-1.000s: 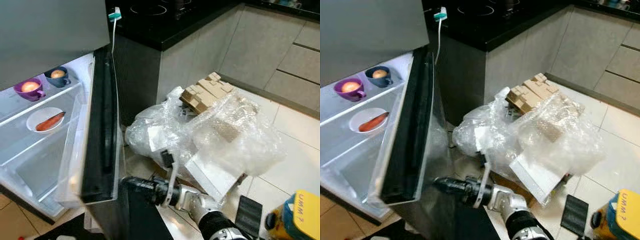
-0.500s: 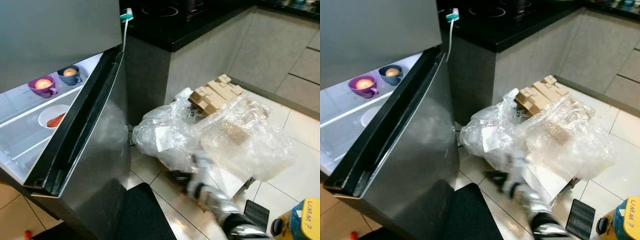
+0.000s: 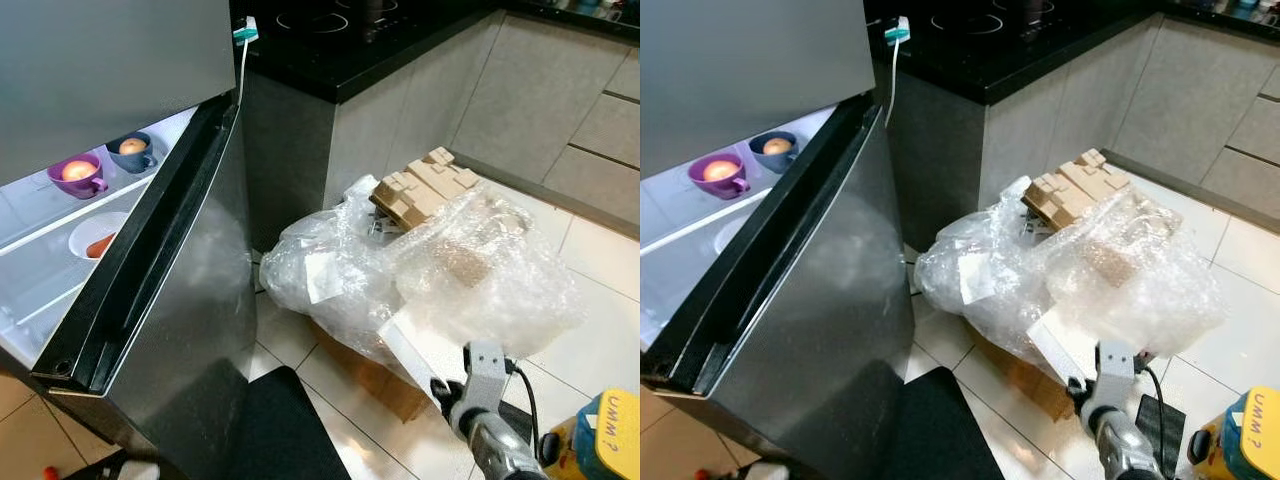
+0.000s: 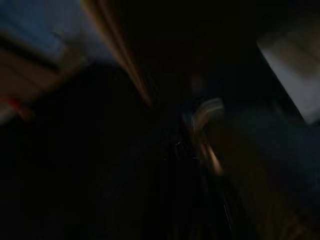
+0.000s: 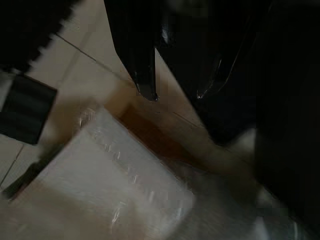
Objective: Restocking fridge
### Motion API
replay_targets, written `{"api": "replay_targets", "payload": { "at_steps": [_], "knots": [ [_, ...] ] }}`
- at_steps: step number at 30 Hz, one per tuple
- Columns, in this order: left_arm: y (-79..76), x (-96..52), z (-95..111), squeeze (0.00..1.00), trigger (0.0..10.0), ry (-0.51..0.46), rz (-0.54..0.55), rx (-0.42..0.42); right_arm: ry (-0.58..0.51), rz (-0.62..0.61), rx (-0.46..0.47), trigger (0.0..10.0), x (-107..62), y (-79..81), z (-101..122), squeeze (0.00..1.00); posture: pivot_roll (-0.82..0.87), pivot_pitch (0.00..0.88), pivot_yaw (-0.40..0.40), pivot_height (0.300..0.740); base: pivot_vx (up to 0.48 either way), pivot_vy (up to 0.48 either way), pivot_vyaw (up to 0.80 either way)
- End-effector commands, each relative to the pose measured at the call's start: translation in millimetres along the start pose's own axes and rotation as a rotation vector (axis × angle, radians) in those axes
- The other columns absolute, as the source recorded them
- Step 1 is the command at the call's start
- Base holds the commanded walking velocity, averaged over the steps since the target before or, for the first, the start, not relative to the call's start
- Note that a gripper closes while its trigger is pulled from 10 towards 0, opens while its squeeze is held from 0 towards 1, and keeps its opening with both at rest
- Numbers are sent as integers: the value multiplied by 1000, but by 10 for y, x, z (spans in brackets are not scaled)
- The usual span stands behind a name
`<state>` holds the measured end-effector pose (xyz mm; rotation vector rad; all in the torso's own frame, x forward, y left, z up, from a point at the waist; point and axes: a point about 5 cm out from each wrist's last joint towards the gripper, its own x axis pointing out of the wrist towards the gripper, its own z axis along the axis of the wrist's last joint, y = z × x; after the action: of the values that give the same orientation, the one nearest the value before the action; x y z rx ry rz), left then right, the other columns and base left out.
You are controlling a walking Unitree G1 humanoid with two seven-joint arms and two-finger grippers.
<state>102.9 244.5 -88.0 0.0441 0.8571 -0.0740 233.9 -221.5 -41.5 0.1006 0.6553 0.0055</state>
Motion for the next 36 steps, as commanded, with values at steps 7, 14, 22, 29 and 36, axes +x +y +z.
{"api": "replay_targets", "payload": {
  "at_steps": [7,14,22,29,36],
  "knots": [
    [-59,62,69,0,10000,-34,38,-84,46,20,-16,10000,-33,114,-204,0,-79,71,-36,713,0,0,0],
    [-42,28,35,141,10000,-41,20,-106,65,44,-19,10000,-47,159,-268,0,-75,67,-40,713,0,0,0],
    [-8,-52,-46,1000,10000,-47,23,-61,120,54,-37,10000,-77,180,-382,0,-74,60,-41,713,0,0,0],
    [-7,-86,-100,0,7176,-30,7,-47,133,57,-60,10000,-88,171,-405,0,-74,59,-43,713,0,0,0],
    [-30,-85,-114,0,0,-24,-10,-60,132,60,-61,10000,-89,173,-406,0,-75,57,-43,713,0,0,0]
  ]
}}
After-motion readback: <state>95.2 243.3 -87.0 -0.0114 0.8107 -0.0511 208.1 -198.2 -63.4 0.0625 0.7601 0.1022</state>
